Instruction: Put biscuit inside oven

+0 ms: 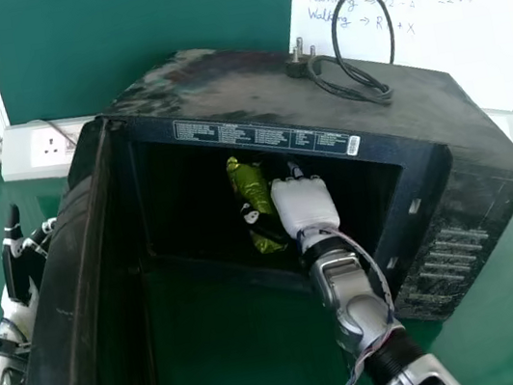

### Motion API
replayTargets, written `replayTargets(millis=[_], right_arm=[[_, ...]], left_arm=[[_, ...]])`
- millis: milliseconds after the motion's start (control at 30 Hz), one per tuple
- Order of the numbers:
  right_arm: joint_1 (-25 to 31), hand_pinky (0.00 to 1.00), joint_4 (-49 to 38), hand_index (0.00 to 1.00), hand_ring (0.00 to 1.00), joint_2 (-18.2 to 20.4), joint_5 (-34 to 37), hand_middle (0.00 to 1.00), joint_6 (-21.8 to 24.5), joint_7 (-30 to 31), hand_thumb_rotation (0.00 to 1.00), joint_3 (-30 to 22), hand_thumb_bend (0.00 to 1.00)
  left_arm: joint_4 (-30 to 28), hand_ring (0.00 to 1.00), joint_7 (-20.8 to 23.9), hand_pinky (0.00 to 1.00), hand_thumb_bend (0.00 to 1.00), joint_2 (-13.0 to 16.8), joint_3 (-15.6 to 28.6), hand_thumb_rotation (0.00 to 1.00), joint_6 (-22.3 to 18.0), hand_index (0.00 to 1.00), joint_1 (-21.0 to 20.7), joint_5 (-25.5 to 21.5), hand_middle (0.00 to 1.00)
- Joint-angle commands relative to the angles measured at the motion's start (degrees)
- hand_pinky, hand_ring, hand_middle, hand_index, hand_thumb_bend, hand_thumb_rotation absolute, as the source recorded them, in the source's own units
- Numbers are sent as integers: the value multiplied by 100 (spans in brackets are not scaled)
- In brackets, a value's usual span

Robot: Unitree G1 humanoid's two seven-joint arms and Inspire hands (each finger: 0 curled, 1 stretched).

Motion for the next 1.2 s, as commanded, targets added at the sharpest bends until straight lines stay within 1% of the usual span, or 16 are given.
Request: replayTargets(millis=[0,33,100,133,233,333,467,567,667,767,800,933,1000,1067,1167], right_arm=[[-76,20,-310,64,32,-89,-42,41,313,306,30,100,78],[-57,22,-432,68,35,-116,-103,45,450,507,37,168,83],[9,26,-738,71,39,-179,-185,50,681,926,48,269,90],[50,28,-909,73,42,-210,-209,52,789,1145,52,302,91],[183,35,-1407,75,50,-352,-301,59,986,1697,62,410,91],[348,38,-1876,73,53,-502,-350,61,1024,2022,70,437,90],[579,42,-2470,75,58,-669,-401,64,1057,2356,76,420,90],[745,42,-3090,77,59,-806,-502,66,1170,2948,82,389,91],[914,41,-3805,78,57,-969,-654,66,1263,3682,82,350,88],[1154,40,-4542,81,56,-1178,-660,67,1168,4234,82,225,86],[1239,40,-4780,81,56,-1243,-658,66,1137,4402,82,173,86],[1549,35,-5633,79,47,-1497,-633,59,970,4979,82,-59,88],[1751,33,-6125,78,45,-1641,-473,58,841,5215,80,-305,88],[1997,31,-6665,75,42,-1818,-157,56,702,5470,75,-668,86],[2221,38,-7396,76,52,-2040,166,62,688,6096,73,-1148,89]], left_arm=[[-48,30,-15,24,52,17,14,7,33,49,54,-37,40],[-50,31,-16,24,52,17,16,7,34,49,55,-42,40],[-56,31,-7,24,52,13,17,7,29,49,60,-37,40],[-58,30,2,24,52,13,17,7,34,49,60,-33,40],[-39,31,-19,24,52,23,15,7,14,49,55,-21,40],[-31,31,-8,24,52,15,15,7,-5,49,53,-8,40],[-52,31,12,24,52,10,14,7,6,49,61,-5,40],[-61,30,25,24,52,8,12,7,7,49,59,-3,40],[-59,30,21,24,52,12,13,7,46,49,54,-27,40],[-65,30,31,24,52,11,4,7,23,49,56,-1,40],[-75,30,44,24,52,9,1,7,13,49,60,12,40],[-15,30,-10,24,52,27,10,7,2,49,36,-12,40],[-20,30,-2,24,52,32,5,7,-16,49,41,13,40],[3,31,-40,24,52,38,15,7,-12,49,32,-14,40],[28,30,-62,23,52,44,30,7,3,49,21,-30,40]])
